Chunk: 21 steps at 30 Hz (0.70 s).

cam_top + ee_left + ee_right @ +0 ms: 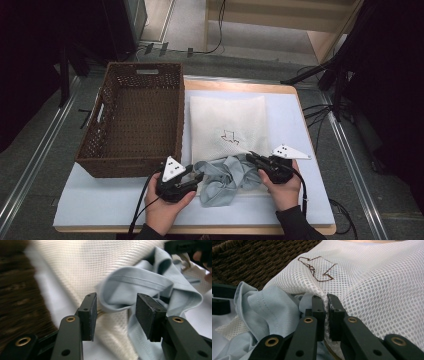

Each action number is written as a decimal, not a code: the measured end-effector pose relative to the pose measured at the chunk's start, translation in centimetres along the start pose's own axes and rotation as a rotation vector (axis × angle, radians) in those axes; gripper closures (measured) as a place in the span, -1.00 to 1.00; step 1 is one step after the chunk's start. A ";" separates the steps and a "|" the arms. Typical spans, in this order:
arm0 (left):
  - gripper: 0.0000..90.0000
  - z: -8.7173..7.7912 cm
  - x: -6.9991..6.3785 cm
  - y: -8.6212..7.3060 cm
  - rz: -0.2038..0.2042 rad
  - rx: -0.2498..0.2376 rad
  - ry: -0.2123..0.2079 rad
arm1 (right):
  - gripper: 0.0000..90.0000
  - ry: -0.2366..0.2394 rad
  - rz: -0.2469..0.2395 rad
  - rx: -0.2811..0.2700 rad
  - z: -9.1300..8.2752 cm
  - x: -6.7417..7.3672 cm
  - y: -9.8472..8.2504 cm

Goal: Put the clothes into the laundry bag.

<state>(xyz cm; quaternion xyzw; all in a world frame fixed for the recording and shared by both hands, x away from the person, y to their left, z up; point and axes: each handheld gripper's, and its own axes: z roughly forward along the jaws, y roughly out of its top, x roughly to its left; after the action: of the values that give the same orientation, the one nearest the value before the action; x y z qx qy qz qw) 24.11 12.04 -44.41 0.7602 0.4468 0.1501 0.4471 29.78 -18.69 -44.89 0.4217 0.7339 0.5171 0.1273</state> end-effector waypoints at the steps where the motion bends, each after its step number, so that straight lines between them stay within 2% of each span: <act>1: 0.27 0.3 -0.2 0.1 -0.002 0.012 0.005 | 0.92 -0.001 0.000 0.000 0.0 0.0 0.0; 2: 0.45 0.6 -0.3 0.3 -0.002 0.032 0.008 | 0.92 -0.001 0.000 0.000 0.0 0.0 0.0; 3: 0.77 0.9 -0.4 0.4 0.002 0.052 0.007 | 0.92 -0.002 -0.001 0.000 0.0 0.0 0.0; 4: 0.77 1.1 -0.5 0.6 0.004 0.062 0.002 | 0.92 -0.002 -0.001 0.000 0.0 0.0 0.0; 6: 0.98 1.3 -1.0 0.8 0.009 0.065 -0.014 | 0.92 0.000 0.002 0.001 0.0 0.0 0.0; 13: 1.00 2.9 -3.6 0.9 0.052 0.093 -0.093 | 0.92 0.000 0.001 0.002 0.0 0.0 -0.1; 18: 1.00 4.8 -5.0 0.2 0.045 0.156 -0.142 | 0.92 0.000 0.002 0.001 0.0 0.0 -0.1; 21: 0.81 5.7 -5.2 -0.3 0.042 0.176 -0.145 | 0.92 0.001 -0.001 0.001 0.0 0.0 -0.1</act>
<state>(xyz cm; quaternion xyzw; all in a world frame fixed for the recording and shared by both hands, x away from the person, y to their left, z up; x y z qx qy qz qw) 24.59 4.77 -46.91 0.8146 0.4089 0.0641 0.4064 29.74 -18.72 -44.95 0.4213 0.7344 0.5168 0.1269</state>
